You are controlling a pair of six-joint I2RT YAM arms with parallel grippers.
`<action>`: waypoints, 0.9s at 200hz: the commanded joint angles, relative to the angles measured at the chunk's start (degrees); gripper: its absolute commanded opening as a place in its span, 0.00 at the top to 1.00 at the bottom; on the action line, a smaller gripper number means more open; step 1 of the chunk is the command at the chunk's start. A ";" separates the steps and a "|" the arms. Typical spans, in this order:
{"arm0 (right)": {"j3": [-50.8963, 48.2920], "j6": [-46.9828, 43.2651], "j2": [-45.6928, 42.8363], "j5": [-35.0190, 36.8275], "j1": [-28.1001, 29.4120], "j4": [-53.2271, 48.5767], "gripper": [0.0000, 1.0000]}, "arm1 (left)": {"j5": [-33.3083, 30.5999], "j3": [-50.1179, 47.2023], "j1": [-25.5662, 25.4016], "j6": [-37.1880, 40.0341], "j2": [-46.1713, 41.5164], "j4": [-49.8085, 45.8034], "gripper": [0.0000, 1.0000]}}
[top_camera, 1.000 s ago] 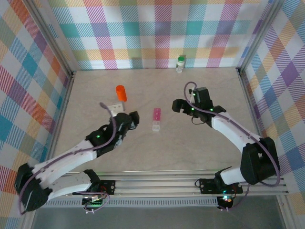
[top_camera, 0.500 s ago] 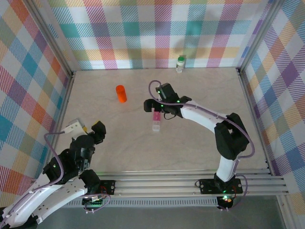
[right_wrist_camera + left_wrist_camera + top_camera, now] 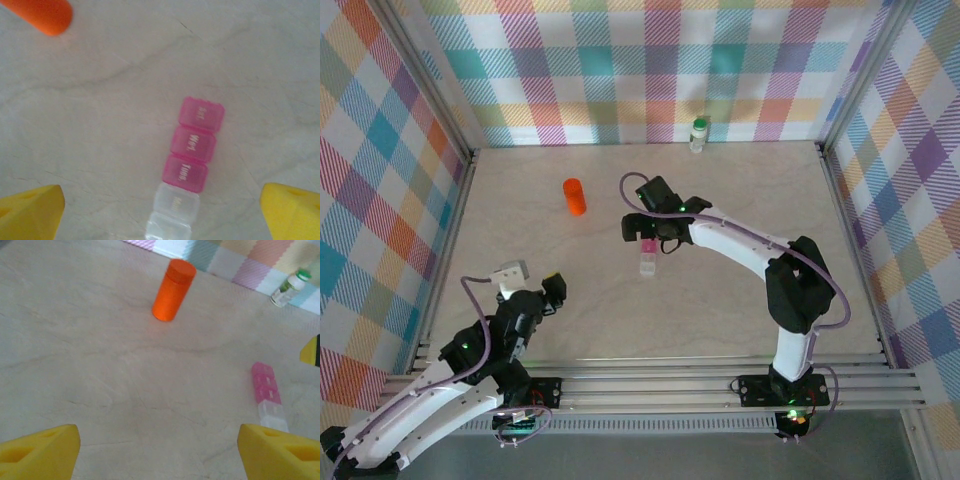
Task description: Sort the pills into containers
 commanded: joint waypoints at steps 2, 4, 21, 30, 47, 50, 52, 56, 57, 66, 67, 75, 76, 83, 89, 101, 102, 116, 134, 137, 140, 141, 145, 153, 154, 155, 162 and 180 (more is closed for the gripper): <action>0.04 0.91 0.55 0.69 -0.09 -5.30 0.01 | 3.00 -2.86 0.54 3.04 -0.64 9.28 0.17; 0.04 1.06 0.83 0.56 -0.02 -5.39 0.01 | 2.95 -3.04 0.56 3.02 -0.65 9.55 0.17; 0.38 2.09 2.97 -0.04 0.29 -5.62 0.03 | 3.35 -4.47 0.60 3.10 -0.83 11.10 0.17; 0.71 2.46 4.20 0.13 0.49 -5.75 0.03 | 3.60 -5.09 0.55 3.27 -0.96 11.52 0.17; 1.10 2.90 6.11 0.67 0.99 -5.65 0.06 | 3.85 -5.66 0.61 2.92 -1.10 11.34 0.16; 1.05 2.92 6.35 0.69 1.08 -5.49 0.06 | 4.00 -5.67 0.57 2.92 -1.03 11.33 0.17; 1.02 2.93 6.46 0.74 1.13 -5.26 0.07 | 4.07 -5.67 0.61 2.92 -1.04 11.25 0.17; 1.07 2.84 6.88 0.72 1.27 -4.89 0.07 | 4.13 -5.60 0.62 2.97 -1.05 11.13 0.17; 1.04 2.79 6.96 0.74 1.27 -4.82 0.07 | 4.17 -5.59 0.62 3.03 -1.08 11.10 0.17; 1.21 2.68 7.77 0.51 1.31 -4.64 0.08 | 4.06 -5.29 0.59 3.17 -1.10 10.50 0.17; 1.29 2.67 7.90 0.50 1.33 -4.51 0.08 | 4.05 -5.22 0.61 3.13 -1.14 10.39 0.16; 1.72 2.33 8.66 0.32 1.38 -4.59 0.09 | 3.83 -4.81 0.57 3.29 -1.27 9.62 0.16; 1.76 2.28 8.69 0.32 1.37 -4.57 0.09 | 3.76 -4.80 0.55 3.28 -1.32 9.51 0.16; 2.25 1.82 9.42 0.32 1.36 -4.73 0.10 | 3.44 -4.54 0.60 3.30 -1.50 8.88 0.16; 2.73 1.26 9.99 0.32 1.36 -4.90 0.11 | 3.06 -4.53 0.62 3.28 -1.83 8.37 0.16; 3.52 -0.32 10.93 -0.03 1.36 -4.75 0.13 | 2.63 -4.44 0.56 3.30 -2.66 7.75 0.16; 3.58 -0.41 11.06 0.01 1.36 -4.79 0.14 | 2.54 -4.40 0.55 3.29 -2.76 7.70 0.16; 4.32 -1.43 12.18 0.38 1.36 -4.87 0.15 | 1.97 -4.70 0.60 3.44 -3.97 7.17 0.16; 5.03 -2.64 13.47 1.23 1.36 -4.69 0.16 | 1.63 -5.13 0.56 3.32 -5.31 7.00 0.16; 5.29 -2.93 13.73 1.40 1.34 -4.61 0.17 | 1.65 -5.15 0.58 3.36 -5.54 7.03 0.16; 5.50 -3.10 13.98 1.52 1.35 -4.65 0.18 | 1.66 -5.22 0.54 3.36 -5.70 7.03 0.16; 5.58 -3.21 14.08 1.58 1.36 -4.69 0.18 | 1.66 -5.23 0.53 3.36 -5.73 6.99 0.16; 5.98 -3.66 14.47 1.63 1.36 -4.74 0.20 | 1.59 -5.28 0.59 3.38 -5.84 6.92 0.16; 6.84 -4.50 15.34 1.82 1.34 -5.06 0.23 | 1.35 -5.32 0.61 3.41 -6.08 6.80 0.16; 7.00 -4.61 15.42 1.86 1.31 -5.16 0.23 | 1.29 -5.32 0.57 3.43 -6.14 6.83 0.16; 7.12 -4.67 15.58 1.88 1.33 -5.22 0.23 | 1.26 -5.37 0.60 3.44 -6.17 6.80 0.16; 7.94 -5.17 16.31 2.20 1.35 -5.70 0.24 | 1.03 -5.33 0.58 3.35 -6.11 6.64 0.16; 9.04 -6.49 17.65 2.89 1.36 -6.17 0.28 | 0.71 -5.22 0.61 3.38 -6.20 6.37 0.16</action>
